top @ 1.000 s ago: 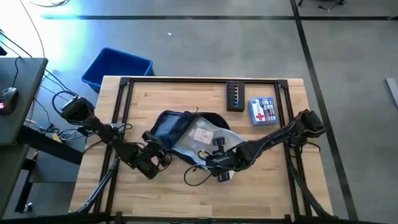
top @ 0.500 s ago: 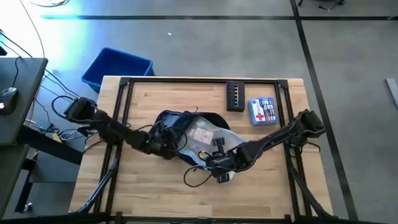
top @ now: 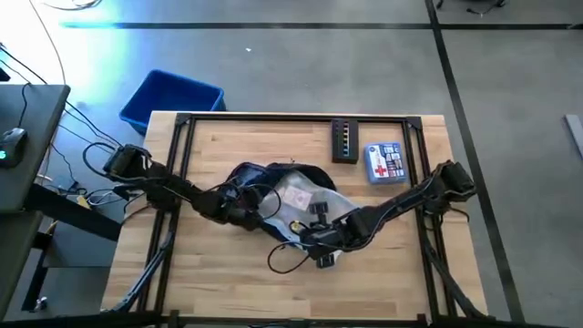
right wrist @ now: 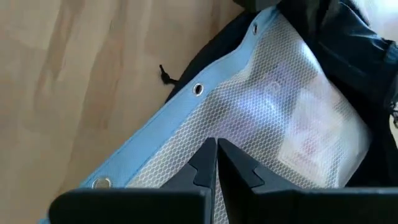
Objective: Unpack backpack
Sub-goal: Put the white zip bag into the backpack
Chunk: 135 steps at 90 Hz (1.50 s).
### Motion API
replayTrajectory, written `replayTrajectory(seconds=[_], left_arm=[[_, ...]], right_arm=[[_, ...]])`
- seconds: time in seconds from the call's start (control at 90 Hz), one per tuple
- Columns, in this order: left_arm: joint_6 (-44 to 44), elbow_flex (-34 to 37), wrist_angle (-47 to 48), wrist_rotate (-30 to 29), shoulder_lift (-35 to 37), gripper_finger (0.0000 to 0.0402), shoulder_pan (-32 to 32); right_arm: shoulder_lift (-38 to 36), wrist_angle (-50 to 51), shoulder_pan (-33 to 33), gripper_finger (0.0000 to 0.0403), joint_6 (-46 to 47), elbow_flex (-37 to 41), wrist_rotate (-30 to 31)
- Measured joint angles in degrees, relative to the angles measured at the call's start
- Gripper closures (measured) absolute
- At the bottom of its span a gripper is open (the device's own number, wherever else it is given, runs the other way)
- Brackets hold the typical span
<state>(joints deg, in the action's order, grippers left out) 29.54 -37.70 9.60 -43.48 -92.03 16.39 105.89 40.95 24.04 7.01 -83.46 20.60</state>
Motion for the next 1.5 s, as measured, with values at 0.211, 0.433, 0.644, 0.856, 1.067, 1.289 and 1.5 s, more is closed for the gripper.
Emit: replayTrajectory(seconds=[0.211,0.433,0.644,0.856,1.067,1.289,1.5], left_arm=[[-8.4,-8.8,4.2,-4.8,0.6,0.0401,1.8],[-14.4,-15.1,4.2,-5.9,0.6,0.0402,3.4],[-15.3,-17.0,4.2,-8.1,0.6,0.0401,5.8],[-14.7,-17.0,3.6,-8.1,0.6,0.0401,7.4],[-14.7,-17.0,3.5,-8.1,0.6,0.0401,7.4],[-14.7,-17.0,3.4,-8.1,0.6,0.0401,7.5],[-14.7,-17.0,3.3,-8.1,0.6,0.0401,7.5]], right_arm=[[0.0,-1.1,0.0,0.0403,0.0,0.0,0.0],[0.0,-2.7,0.1,0.0403,-1.3,0.1,-3.0],[-0.2,-17.7,-0.9,0.0403,-2.2,9.6,-1.4],[-0.3,-5.3,-3.0,0.0403,7.5,11.5,6.3],[-6.2,15.1,-0.3,0.0403,17.2,10.7,5.3],[-19.2,25.9,7.5,0.0403,38.7,19.8,1.0],[-27.1,23.6,19.4,0.0403,62.3,31.1,-6.5]])
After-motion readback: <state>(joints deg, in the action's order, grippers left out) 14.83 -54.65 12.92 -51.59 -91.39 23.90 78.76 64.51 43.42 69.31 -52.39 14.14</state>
